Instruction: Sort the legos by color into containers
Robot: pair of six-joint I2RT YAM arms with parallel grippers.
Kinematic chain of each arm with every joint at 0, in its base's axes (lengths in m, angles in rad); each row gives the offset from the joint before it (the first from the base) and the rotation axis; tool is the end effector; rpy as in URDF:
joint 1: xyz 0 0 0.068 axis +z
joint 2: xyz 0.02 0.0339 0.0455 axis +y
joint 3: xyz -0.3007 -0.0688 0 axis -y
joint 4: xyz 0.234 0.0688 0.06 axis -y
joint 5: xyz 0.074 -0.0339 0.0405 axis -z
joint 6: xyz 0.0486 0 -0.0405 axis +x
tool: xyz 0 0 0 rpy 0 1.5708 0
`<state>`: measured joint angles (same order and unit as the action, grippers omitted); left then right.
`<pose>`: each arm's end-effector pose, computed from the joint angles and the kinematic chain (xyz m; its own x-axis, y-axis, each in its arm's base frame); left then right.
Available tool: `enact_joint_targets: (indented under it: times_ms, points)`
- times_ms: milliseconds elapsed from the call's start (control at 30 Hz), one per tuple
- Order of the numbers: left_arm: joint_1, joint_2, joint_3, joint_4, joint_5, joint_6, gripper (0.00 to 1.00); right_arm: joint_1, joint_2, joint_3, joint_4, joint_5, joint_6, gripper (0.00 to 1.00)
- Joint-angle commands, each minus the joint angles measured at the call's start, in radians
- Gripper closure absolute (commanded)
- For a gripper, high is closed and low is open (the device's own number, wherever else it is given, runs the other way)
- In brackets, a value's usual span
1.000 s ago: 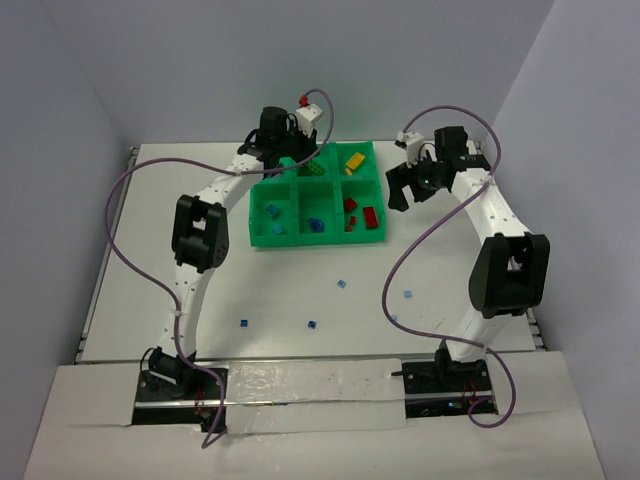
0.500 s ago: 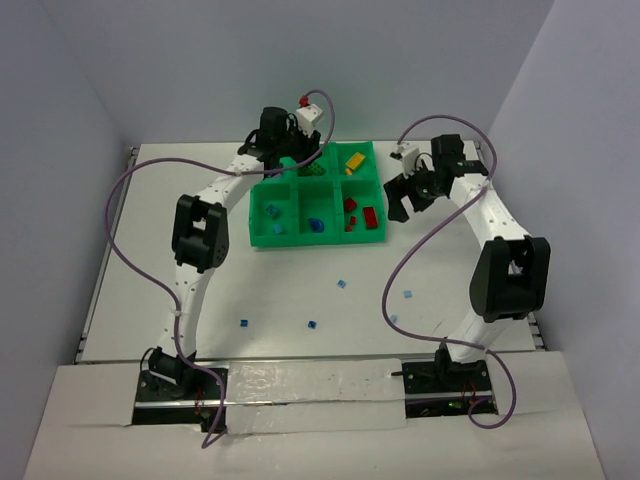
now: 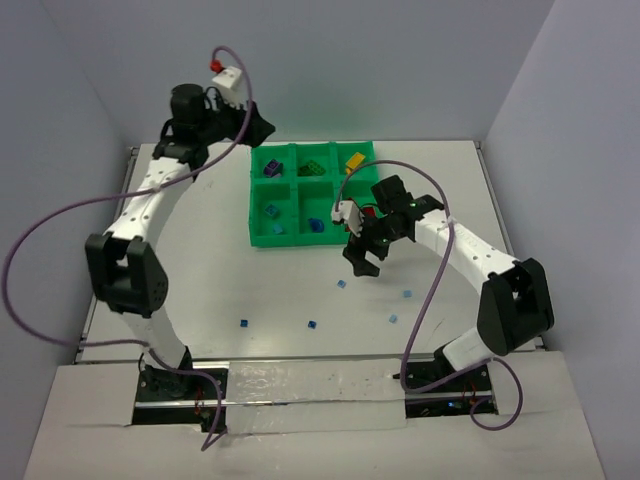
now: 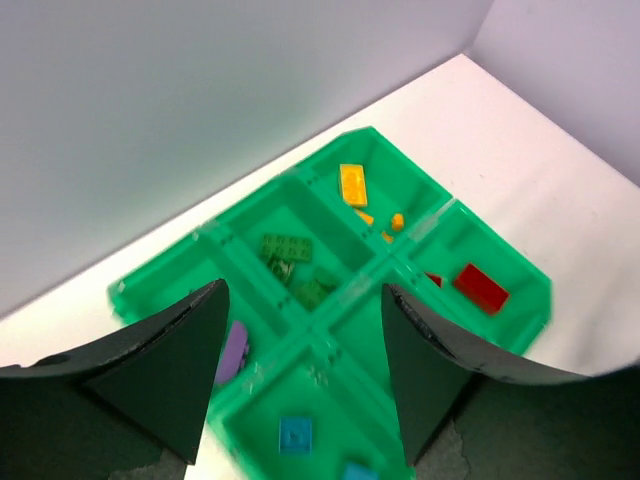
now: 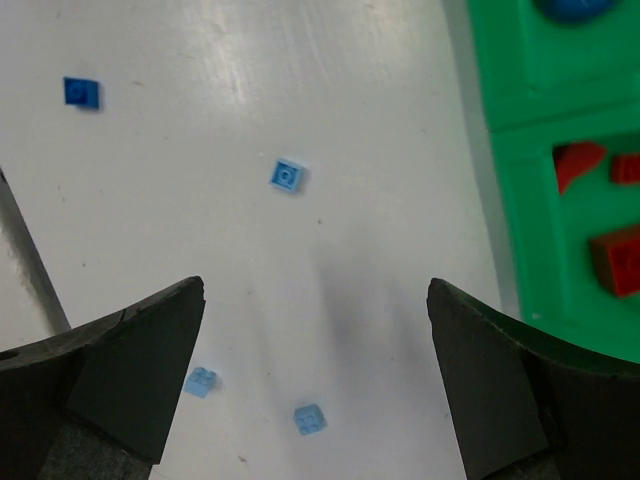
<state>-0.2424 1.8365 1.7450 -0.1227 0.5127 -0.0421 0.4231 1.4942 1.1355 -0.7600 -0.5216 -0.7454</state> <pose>0.4322 -0.1314 0.4173 -0.2346 0.0202 -0.9719 0.6652 0.7324 -0.1453 0.2526 0.1403 0.2829 -0.2266 -0.7470 -0.6250 -0.9638 0.2647 0.0330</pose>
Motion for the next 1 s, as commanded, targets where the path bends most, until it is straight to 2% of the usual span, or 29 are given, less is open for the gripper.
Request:
enact_joint_targets:
  times_ms: [0, 100, 267, 467, 533, 733, 900, 967]
  points:
    - [0.081, -0.136, -0.131, -0.004, 0.16, -0.095, 0.27, 0.075, -0.05, -0.019, -0.022, -0.086, -0.19, 0.02]
    - [0.152, -0.234, -0.251, -0.043, 0.247, -0.102, 0.25, 0.18, -0.028, -0.026, 0.004, -0.097, -0.333, 0.04]
    - [0.218, -0.394, -0.4, -0.086, 0.274, -0.074, 0.25, 0.327, 0.024, -0.044, 0.078, -0.096, -0.47, 0.11]
    - [0.297, -0.525, -0.516, -0.176, 0.3, -0.027, 0.25, 0.46, 0.103, -0.043, 0.146, -0.083, -0.5, 0.18]
    - [0.338, -0.576, -0.549, -0.249, 0.322, 0.029, 0.25, 0.502, 0.146, -0.02, 0.142, -0.073, -0.495, 0.22]
    - [0.418, -0.661, -0.63, -0.424, 0.353, 0.252, 0.25, 0.562, 0.173, -0.058, 0.153, -0.053, -0.546, 0.36]
    - [0.463, -0.685, -0.662, -0.499, 0.375, 0.32, 0.25, 0.593, 0.202, -0.067, 0.149, -0.036, -0.583, 0.46]
    - [0.471, -0.698, -0.67, -0.511, 0.376, 0.336, 0.25, 0.604, 0.211, -0.075, 0.145, -0.027, -0.605, 0.46]
